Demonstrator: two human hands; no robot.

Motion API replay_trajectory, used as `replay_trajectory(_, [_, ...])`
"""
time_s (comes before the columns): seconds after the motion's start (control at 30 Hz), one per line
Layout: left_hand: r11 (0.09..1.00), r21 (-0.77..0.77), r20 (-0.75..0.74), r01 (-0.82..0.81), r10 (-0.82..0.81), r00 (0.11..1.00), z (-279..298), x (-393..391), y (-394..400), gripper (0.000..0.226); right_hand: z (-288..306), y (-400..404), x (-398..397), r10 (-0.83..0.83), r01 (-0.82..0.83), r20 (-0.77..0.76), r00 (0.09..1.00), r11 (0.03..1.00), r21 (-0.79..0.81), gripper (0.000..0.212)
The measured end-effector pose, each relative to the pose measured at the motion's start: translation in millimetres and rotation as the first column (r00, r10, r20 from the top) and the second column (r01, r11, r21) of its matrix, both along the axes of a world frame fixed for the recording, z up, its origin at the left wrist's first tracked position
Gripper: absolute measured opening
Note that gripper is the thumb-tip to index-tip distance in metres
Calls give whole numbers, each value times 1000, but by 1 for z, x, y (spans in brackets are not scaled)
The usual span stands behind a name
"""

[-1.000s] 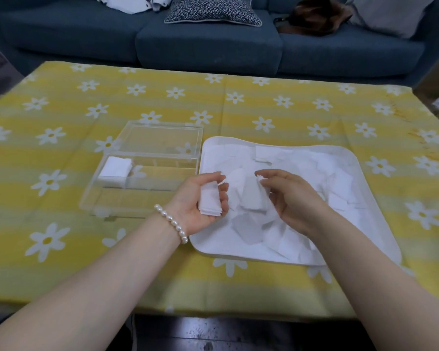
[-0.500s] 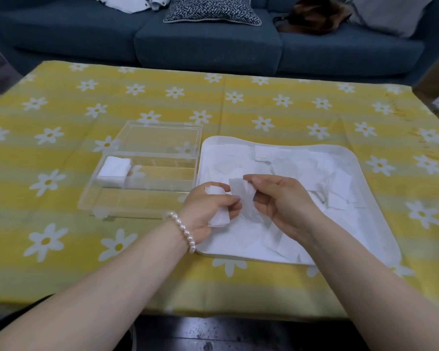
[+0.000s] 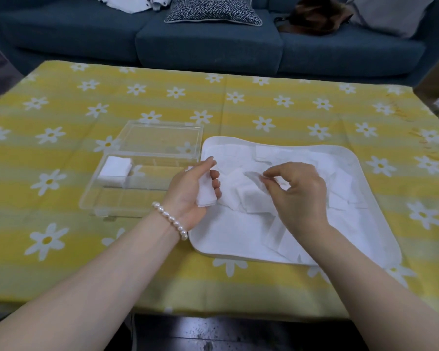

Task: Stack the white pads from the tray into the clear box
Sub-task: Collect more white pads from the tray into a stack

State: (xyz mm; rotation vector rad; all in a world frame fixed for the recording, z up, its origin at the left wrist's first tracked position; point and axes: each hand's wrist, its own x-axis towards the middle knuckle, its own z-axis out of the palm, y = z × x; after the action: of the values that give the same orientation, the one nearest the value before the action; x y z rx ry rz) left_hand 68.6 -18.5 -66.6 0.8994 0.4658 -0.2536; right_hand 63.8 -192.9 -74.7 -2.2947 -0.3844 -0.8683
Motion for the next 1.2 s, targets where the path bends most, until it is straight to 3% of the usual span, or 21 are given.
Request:
replay_trajectory(0.07, [998,-9,22,63,-63,998,3,-3,-1,5,-6,-2,3,-16,26,113,993,996,-84,9])
replay_trajectory(0.17, [986,35,56,163,-165,985,4,-9,-6,12,-6,1,2,3,-2,68,998,1000,-19,8])
replay_trajectory(0.33, [968,156,-27,194,-192,981,-3,-13,-12,16,6,7,-5,-4,65,-282,959,977,205,19])
replay_trajectory(0.47, [986,-54,-141,155,-161,977,-7,-5,-5,14,22,-1,1,88,170,-438,895,839,517,20])
replay_trajectory(0.53, [982,-138,-173,127,-151,973,-7,-3,-1,21,29,-7,5,216,174,-480,850,745,644,12])
replay_trajectory(0.63, [963,-210,-185,171,-211,960,-8,-6,-4,34,31,-8,7,464,166,-531,709,622,765,9])
replay_trajectory(0.73, [928,-266,-153,262,-309,938,-7,-13,-13,47,31,0,2,522,112,-599,607,691,714,11])
replay_trajectory(0.87, [883,-320,-102,343,-392,914,-7,-19,-20,65,31,10,-8,491,34,-671,555,793,609,11])
replay_trajectory(1.0, [830,-348,-36,436,-477,878,-5,-21,-21,80,31,16,-13,491,88,-680,544,773,628,10])
replay_trajectory(1.2, [844,-284,-46,455,-486,873,-4,-22,-21,79,28,21,-15,370,49,-688,624,860,507,9])
